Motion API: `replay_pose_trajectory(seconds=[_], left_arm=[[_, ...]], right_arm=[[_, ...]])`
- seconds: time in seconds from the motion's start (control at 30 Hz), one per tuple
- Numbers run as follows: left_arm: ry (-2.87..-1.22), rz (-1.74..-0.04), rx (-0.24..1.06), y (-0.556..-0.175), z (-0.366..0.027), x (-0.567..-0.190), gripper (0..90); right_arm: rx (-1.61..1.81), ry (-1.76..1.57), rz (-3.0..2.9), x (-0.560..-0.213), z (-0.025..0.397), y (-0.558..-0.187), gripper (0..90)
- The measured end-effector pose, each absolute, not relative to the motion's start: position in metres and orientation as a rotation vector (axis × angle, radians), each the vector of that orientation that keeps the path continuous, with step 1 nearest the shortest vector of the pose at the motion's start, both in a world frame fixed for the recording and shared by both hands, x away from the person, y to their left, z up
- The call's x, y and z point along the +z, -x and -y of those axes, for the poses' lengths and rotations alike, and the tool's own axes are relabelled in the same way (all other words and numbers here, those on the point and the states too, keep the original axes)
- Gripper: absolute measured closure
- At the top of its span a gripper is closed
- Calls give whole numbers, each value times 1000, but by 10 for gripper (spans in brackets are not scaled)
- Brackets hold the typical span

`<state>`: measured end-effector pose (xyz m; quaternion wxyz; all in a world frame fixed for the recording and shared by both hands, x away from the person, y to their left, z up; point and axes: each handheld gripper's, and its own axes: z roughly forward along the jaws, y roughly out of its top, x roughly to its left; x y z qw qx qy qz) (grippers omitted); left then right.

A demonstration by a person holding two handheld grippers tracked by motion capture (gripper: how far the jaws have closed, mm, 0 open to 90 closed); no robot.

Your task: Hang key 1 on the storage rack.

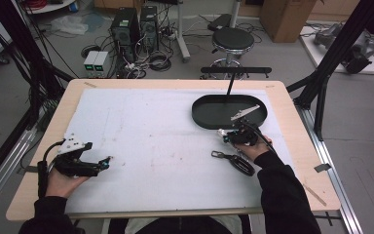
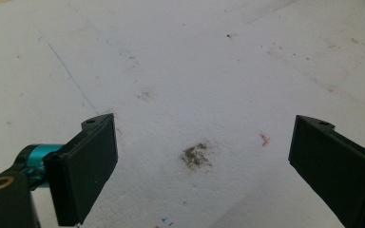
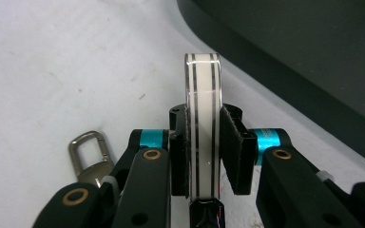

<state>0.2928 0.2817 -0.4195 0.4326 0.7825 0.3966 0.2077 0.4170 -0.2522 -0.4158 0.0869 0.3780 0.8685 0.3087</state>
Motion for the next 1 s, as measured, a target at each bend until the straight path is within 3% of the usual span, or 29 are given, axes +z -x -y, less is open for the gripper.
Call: replay_pose_trajectory(seconds=[0.47,1.0], left_arm=[[-1954,-981,501,-293,-281,-420,95],[-1955,-975,487,-295,-279,-422,95]], right_arm=[[1230,-1323,-2415,-378,304,-405,751],[1480,-1374,-2208,-332,326,-399,750]])
